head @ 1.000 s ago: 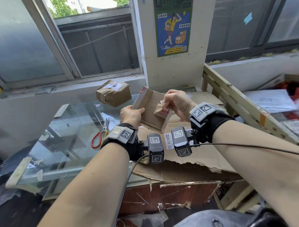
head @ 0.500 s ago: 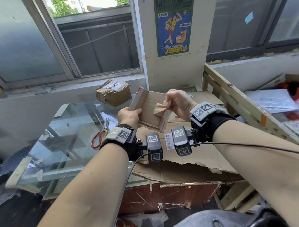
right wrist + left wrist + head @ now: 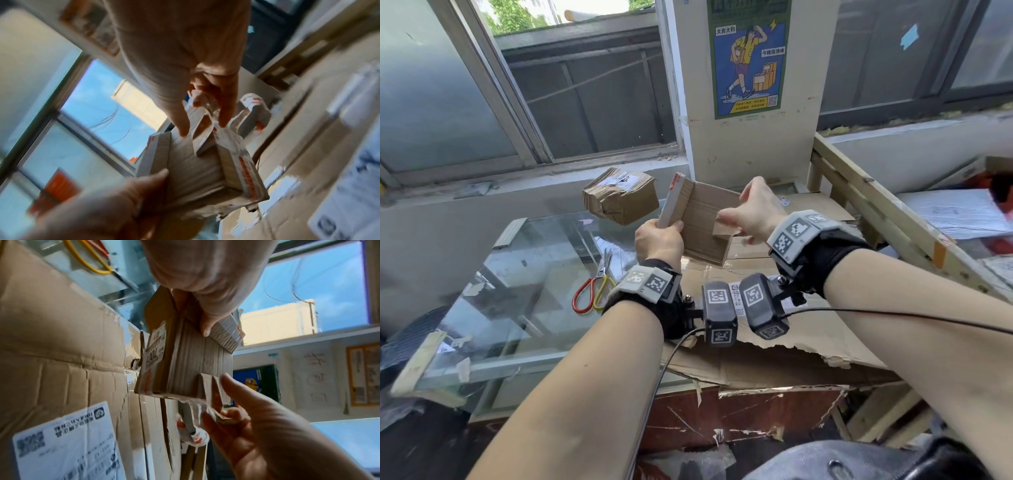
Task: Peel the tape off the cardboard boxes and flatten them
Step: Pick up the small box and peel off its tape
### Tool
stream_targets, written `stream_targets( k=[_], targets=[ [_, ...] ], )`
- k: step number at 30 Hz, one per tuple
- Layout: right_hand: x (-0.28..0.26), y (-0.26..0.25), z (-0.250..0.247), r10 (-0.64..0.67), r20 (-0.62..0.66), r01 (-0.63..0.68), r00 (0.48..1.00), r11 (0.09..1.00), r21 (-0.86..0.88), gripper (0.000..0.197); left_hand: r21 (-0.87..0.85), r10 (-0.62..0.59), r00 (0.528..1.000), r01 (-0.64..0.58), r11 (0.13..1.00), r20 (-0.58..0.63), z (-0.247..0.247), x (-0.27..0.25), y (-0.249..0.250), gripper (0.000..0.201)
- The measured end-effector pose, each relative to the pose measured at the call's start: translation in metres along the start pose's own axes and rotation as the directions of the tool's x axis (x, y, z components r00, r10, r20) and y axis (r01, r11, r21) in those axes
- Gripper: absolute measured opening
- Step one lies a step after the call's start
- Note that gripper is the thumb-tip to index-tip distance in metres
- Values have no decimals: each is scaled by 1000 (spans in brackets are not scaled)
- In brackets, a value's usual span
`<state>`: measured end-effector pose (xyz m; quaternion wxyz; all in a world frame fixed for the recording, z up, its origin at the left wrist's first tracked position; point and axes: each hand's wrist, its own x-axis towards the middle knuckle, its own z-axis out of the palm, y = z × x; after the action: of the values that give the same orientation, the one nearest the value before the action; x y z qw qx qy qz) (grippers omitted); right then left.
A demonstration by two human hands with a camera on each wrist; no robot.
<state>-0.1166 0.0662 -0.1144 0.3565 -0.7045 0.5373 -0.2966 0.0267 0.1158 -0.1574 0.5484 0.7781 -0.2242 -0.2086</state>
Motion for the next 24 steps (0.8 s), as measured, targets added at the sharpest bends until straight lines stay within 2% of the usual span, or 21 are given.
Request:
stream_targets(
  k=[2, 5, 9, 11, 17, 24],
  targets=[
    [0, -3, -1, -68, 1, 66, 998, 969, -236, 53, 36, 40, 999, -40, 999, -1, 2, -4, 5, 14],
    [-3, -5, -2, -89, 84, 119, 992, 861, -494, 40, 87, 106, 994, -108, 990, 18, 6, -11, 12, 10],
    [-3, -8, -6, -59, 145, 135, 988, 789, -600, 37, 120, 134, 990, -137, 983, 34, 11, -14, 8, 11],
    [-2, -8, -7, -38, 171, 136, 984, 785, -605, 39, 99, 117, 993, -120, 988, 34, 11, -13, 6, 12],
    [-1, -3, -8, -15, 228, 126, 974, 867, -481, 43, 42, 54, 998, -56, 998, 41, 9, -5, 2, 12],
    [-2, -2, -11, 44, 318, 39, 947, 967, -251, 22, -21, -1, 999, 2, 1000, 38, 5, -1, -4, 22]
  ],
)
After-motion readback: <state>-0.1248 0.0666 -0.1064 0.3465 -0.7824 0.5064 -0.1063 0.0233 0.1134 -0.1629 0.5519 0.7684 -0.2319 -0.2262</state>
